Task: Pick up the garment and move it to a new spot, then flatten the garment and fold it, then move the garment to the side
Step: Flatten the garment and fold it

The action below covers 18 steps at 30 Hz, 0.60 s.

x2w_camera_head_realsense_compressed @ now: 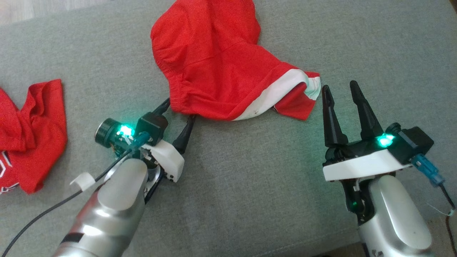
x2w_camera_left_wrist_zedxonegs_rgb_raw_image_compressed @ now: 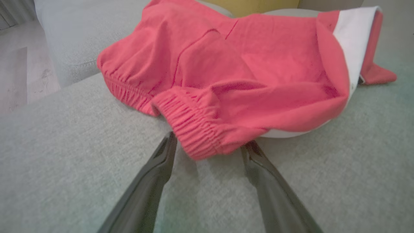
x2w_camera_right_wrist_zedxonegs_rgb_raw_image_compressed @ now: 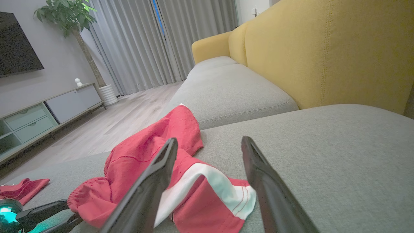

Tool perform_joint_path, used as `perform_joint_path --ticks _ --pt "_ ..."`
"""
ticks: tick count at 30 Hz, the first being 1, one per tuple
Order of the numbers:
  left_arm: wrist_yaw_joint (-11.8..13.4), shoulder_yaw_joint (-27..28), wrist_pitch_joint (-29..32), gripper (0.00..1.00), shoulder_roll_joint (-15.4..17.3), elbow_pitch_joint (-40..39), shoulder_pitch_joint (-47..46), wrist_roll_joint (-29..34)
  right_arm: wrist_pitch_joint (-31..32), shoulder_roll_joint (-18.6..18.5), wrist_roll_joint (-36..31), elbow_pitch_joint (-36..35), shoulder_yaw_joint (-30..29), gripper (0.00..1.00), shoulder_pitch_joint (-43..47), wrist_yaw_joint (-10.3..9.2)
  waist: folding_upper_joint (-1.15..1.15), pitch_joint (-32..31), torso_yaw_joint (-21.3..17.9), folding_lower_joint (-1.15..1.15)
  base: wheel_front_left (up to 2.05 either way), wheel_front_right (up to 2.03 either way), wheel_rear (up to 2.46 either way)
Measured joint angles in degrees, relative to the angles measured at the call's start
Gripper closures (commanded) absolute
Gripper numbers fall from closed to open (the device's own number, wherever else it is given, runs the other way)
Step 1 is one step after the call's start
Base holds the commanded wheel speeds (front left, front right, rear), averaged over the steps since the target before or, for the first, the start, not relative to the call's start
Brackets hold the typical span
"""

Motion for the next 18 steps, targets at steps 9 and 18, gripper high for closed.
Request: perform_joint_path --ticks 9,18 --pt "-0.51 -2.03 -3.01 1.00 -0.16 0.42 -0.94 -1.62 0.00 0.00 0.08 0.07 -1.09 0.00 0.00 0.00 0.00 -0.52 -0.36 -0.01 0.00 0.00 0.00" --pt "-0.92 -2.76 -3.80 1.00 0.21 0.22 -0.90 -4.08 0.12 0.01 -2.07 5.60 -5.21 0.00 -0.02 0.00 0.00 -1.87 1.19 -0.01 0.00 0.00 0.00"
